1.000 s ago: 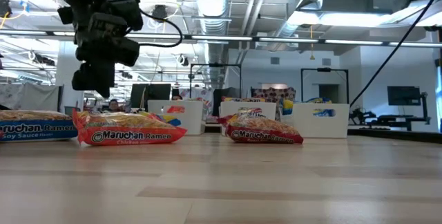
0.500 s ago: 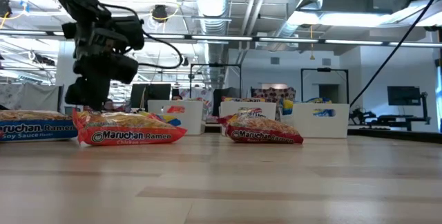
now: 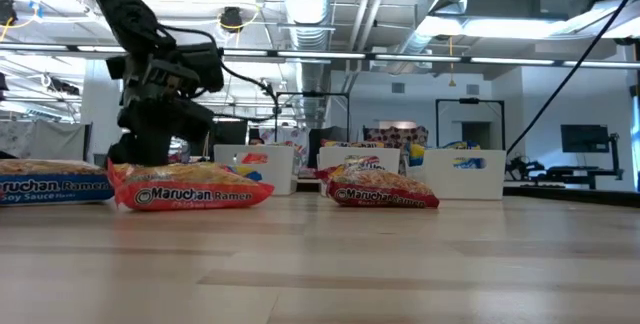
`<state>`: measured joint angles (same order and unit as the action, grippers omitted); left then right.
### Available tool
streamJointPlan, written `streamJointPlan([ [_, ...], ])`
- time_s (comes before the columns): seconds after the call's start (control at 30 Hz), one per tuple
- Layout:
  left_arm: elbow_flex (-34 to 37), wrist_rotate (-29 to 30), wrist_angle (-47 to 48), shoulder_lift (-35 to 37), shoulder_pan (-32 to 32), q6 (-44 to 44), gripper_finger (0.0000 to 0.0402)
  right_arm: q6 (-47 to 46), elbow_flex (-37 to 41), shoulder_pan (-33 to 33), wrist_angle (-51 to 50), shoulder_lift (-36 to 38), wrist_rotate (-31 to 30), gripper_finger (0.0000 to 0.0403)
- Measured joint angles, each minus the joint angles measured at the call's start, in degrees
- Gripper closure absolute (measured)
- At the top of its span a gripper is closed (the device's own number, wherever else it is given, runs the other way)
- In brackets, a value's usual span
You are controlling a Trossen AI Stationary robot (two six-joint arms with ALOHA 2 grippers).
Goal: Sort Maruchan noodles
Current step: Put the orange noodle pack into the left white bin
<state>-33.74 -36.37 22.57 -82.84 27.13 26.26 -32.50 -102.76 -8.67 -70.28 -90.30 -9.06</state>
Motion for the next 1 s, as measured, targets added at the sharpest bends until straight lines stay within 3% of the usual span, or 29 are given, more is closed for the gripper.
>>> streamJointPlan([
  [0.33,-0.02,-5.68,-7.85,-6.42,-4.0,2.67,0.0285,-0.02,0.0,0.0,0.02,0.0,0.0,0.0216],
  [0.63,-0.02,-7.98,-11.02,-6.09,-6.29,6.63,0.0393,-0.04,0.0,0.09,0.04,-0.01,-0.04,0.0216],
  [1.0,-0.02,-11.4,-12.11,-4.15,-8.04,7.6,0.0401,-0.08,0.0,0.09,0.15,0.0,0.32,0.0216],
])
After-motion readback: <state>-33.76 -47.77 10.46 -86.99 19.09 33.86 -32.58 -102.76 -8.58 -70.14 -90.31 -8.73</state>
